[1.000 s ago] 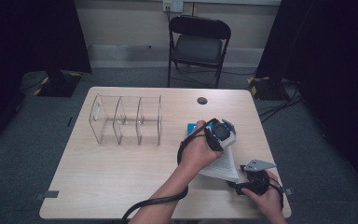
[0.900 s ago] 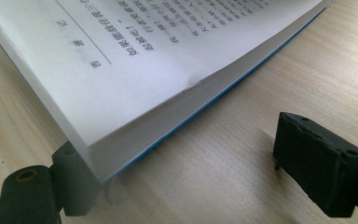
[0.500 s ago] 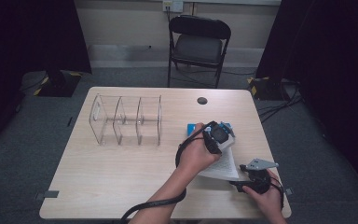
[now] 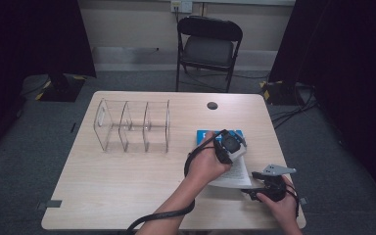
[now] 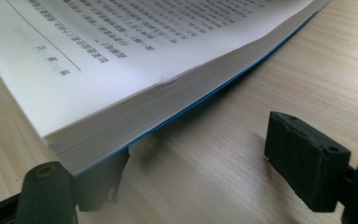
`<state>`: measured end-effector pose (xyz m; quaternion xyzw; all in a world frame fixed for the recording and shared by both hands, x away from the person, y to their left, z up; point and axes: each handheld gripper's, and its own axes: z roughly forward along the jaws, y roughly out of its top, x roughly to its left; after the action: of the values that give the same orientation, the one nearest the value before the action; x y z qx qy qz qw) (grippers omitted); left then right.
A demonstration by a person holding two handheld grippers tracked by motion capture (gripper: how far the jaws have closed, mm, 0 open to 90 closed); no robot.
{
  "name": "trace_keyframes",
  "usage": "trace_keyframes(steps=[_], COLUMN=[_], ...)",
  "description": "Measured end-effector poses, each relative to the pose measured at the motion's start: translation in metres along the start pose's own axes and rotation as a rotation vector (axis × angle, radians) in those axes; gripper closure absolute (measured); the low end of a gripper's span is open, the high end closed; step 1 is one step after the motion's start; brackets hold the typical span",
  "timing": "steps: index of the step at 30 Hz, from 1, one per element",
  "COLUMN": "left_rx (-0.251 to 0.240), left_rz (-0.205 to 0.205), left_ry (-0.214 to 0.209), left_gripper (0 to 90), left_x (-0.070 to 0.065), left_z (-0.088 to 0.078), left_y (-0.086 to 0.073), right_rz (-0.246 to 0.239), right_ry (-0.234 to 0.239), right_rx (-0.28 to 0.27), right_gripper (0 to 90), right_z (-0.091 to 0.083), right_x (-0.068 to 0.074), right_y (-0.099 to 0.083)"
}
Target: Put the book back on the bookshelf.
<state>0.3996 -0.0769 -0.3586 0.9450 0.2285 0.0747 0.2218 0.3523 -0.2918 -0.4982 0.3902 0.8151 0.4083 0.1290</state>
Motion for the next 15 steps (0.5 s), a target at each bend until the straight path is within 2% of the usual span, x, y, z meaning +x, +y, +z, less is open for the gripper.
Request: trace_keyframes(steps=[4,7,15], left_rx=[-0.002,0.002,-0.002], left_rz=[0.000,0.010,0.015], left_ry=[-0.001,0.002,-0.003], left_gripper=[75.5,75.4,75.5], left_x=[-0.0004,-0.0015,0.0001], left_z=[0.0011,0.0022,0.0004], left_y=[-0.0027,-0.0038,-0.0066], right_rz=[-0.006,-0.002,-0.003], right_ry=[-0.006,-0.025,-0.010], right_rx=[-0.046,-0.060,-0.096], right_gripper=[20.7,21.1,20.9], right_z=[-0.0002,0.0000,0.0009], right_x=[0.0000,0.0005,0.0010], right_y=[0.0013,0.0030,0.0079])
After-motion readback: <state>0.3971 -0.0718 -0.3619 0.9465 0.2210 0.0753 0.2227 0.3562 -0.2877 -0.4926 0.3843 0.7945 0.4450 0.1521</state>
